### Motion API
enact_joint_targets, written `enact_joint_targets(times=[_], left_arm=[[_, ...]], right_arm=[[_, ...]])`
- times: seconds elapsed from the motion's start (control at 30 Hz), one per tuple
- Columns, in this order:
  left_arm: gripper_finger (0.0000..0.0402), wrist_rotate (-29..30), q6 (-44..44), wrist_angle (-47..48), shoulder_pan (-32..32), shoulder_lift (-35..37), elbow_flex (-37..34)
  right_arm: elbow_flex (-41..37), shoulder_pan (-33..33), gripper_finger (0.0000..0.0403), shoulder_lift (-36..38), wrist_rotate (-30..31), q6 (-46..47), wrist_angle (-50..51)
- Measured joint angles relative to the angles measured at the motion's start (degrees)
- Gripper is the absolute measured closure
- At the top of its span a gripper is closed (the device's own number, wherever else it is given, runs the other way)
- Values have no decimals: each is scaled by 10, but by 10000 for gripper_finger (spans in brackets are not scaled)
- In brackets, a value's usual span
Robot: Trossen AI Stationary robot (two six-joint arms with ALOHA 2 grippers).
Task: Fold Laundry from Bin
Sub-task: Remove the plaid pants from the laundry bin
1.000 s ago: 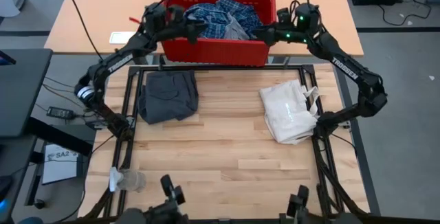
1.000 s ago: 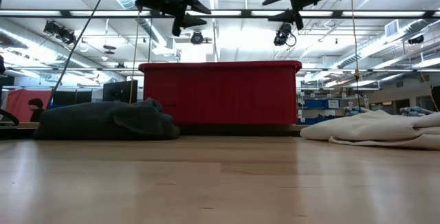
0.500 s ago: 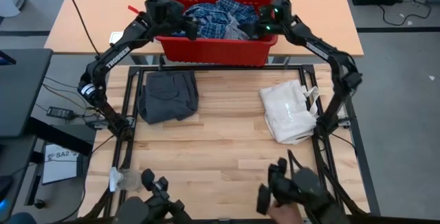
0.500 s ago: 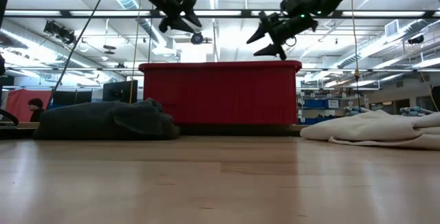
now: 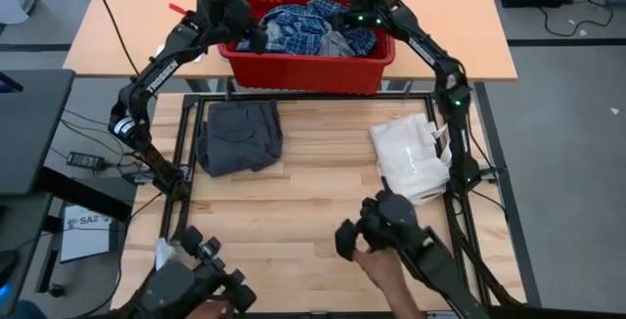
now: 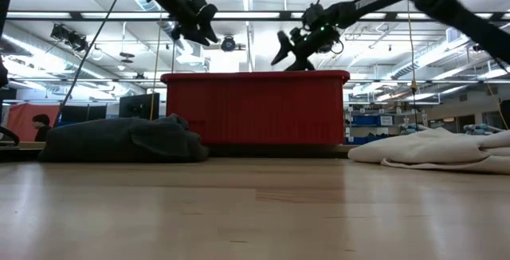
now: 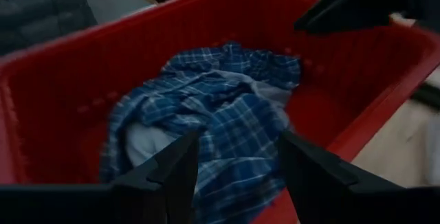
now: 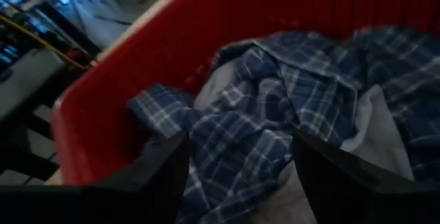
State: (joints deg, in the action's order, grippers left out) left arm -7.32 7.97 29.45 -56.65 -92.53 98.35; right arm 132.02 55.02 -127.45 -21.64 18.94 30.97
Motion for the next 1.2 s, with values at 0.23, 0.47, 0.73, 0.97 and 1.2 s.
enact_joint_targets(times=[0.23, 0.47, 0.73, 0.97, 1.2], left_arm=[[198, 2, 2, 16, -28, -1, 0], [198, -14, -20, 20, -69, -24, 0], [198, -52, -14, 6, -73, -95, -1], [198, 0, -34, 33, -90, -90, -1], [183, -58, -115, 87, -144, -85, -1]], right_arm=[[11, 0, 158, -57, 23, 56, -4], [10, -1, 167, -75, 45, 52, 4], [11, -6, 167, -25, 66, 44, 29], [11, -6, 167, 47, 169, -27, 179], [11, 29, 167, 98, 151, -37, 275]])
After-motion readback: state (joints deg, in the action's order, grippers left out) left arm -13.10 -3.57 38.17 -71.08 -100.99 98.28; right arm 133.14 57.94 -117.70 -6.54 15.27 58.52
